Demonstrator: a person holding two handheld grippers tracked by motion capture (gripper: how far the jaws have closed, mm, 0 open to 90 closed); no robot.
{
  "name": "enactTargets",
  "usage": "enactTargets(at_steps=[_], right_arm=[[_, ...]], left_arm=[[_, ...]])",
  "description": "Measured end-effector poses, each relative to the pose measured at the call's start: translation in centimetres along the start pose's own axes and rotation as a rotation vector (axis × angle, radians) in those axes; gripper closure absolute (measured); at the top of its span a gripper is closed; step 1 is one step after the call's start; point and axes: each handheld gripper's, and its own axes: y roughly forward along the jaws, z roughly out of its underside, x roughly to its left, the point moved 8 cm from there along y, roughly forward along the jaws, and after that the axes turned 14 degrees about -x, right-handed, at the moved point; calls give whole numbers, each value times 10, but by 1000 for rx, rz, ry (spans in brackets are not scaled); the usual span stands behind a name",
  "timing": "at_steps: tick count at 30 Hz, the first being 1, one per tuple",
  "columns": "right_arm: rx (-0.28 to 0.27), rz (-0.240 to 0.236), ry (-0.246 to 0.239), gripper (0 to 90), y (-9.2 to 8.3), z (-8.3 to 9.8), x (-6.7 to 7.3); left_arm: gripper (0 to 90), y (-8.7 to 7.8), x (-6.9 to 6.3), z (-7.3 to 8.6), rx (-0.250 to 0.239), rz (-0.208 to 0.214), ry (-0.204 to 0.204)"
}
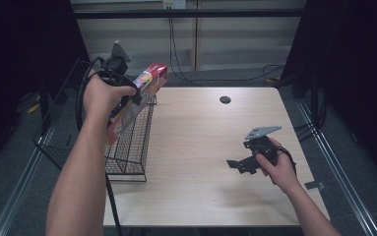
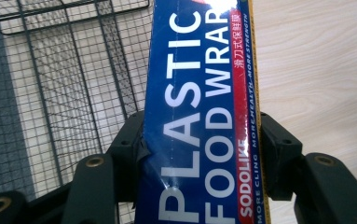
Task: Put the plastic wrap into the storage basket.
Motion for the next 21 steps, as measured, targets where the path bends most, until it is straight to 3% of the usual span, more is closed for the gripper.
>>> enactTargets(at_steps=[5, 21], right_arm=[[-7, 1, 0, 19, -1, -1, 0], [3, 4, -1, 19, 0, 1, -2]], left_arm=[[444, -4, 4, -2, -15, -17, -26], [444, -12, 20, -1, -25, -58, -56]])
